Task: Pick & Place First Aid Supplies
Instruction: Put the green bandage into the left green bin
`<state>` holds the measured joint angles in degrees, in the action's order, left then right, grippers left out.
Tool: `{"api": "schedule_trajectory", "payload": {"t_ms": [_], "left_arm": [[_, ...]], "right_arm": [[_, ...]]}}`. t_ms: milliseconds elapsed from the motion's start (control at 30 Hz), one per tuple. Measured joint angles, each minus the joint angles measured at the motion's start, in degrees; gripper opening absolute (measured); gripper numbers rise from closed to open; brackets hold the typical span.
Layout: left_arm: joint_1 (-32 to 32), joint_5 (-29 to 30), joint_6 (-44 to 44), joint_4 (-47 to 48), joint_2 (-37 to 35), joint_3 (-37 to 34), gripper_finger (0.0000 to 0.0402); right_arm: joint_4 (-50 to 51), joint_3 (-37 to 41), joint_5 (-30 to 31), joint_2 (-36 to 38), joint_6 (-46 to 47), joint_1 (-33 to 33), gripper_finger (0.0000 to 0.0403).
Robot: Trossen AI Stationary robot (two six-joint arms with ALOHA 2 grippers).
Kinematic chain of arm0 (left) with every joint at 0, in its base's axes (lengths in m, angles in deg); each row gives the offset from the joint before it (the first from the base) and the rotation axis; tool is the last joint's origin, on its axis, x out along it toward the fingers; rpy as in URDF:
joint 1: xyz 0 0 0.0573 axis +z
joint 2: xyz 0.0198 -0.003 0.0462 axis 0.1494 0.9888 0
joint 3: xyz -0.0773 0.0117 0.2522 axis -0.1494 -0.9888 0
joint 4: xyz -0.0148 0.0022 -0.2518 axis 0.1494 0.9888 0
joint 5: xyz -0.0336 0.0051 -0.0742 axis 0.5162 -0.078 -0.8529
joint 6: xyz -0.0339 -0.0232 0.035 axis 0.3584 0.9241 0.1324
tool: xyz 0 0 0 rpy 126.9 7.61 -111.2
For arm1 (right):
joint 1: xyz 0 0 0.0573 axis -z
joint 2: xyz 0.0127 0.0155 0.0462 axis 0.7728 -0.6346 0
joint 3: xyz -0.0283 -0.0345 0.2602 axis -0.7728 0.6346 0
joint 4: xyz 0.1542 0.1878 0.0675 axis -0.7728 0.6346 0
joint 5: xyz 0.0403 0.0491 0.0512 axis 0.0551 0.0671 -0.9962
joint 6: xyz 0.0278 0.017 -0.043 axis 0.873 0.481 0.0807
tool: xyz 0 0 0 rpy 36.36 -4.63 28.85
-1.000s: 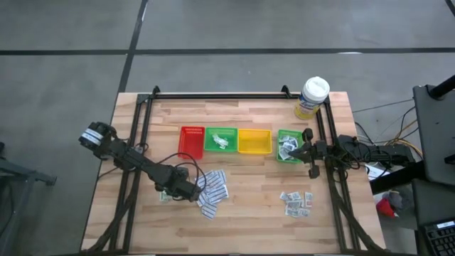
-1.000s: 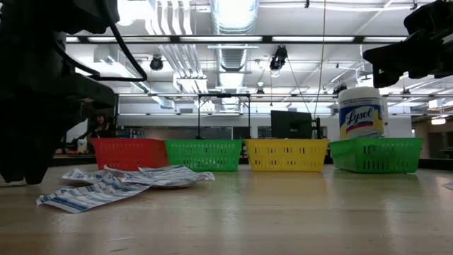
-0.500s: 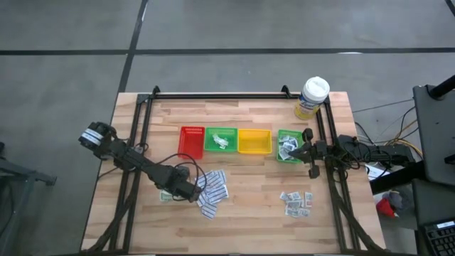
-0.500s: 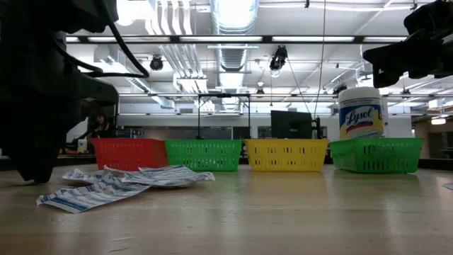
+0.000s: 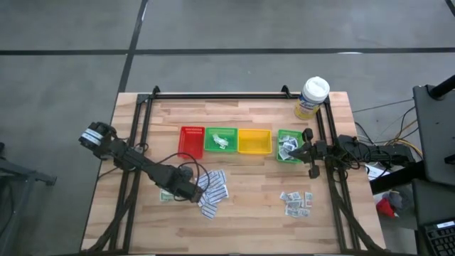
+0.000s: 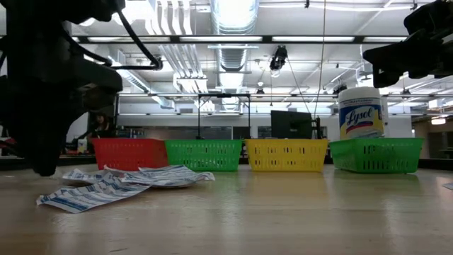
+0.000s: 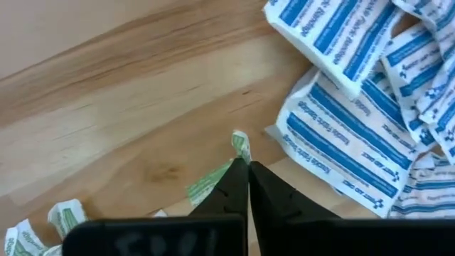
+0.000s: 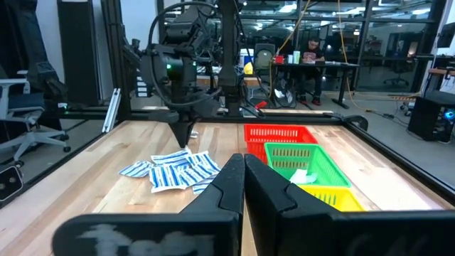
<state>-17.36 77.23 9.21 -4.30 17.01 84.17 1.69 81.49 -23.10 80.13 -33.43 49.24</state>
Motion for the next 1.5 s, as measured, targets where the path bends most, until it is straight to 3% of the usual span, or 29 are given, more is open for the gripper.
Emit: {"api": "schedule_trajectory", "payload": {"t_ms": [267,500,600,833,1033,1233,1500], "left_arm": [[0.0,-0.07,-2.11,1.17,-1.16,1.3,0.0001],[0.0,0.09,-3.05,6.03,-6.85,2.6,0.0],[-0.02,3.08,-4.99,7.01,-10.36,3.03,0.0],[-0.02,20.48,-22.24,4.58,-16.69,4.77,0.0],[0.0,32.15,-39.23,2.56,-16.87,7.73,0.0],[2.66,36.8,-51.22,2.45,-12.9,11.58,0.0],[12.2,37.0,-63.3,6.73,-2.12,20.81,0.0]], "right_arm": [[0.0,0.0,-0.01,0.0,0.0,0.0,0.0008],[0.0,0.0,0.0,0.0,-0.01,0.01,0.0008],[0.02,0.0,-0.01,0.0,-0.02,0.0,0.0008],[0.06,0.01,0.0,0.0,-0.17,0.01,0.0008],[0.07,0.02,0.01,-0.02,-0.2,0.0,0.0008],[0.09,0.0,0.01,-0.02,-0.18,0.02,0.0008],[0.15,0.0,0.01,-0.02,0.02,0.0,0.0008]]}}
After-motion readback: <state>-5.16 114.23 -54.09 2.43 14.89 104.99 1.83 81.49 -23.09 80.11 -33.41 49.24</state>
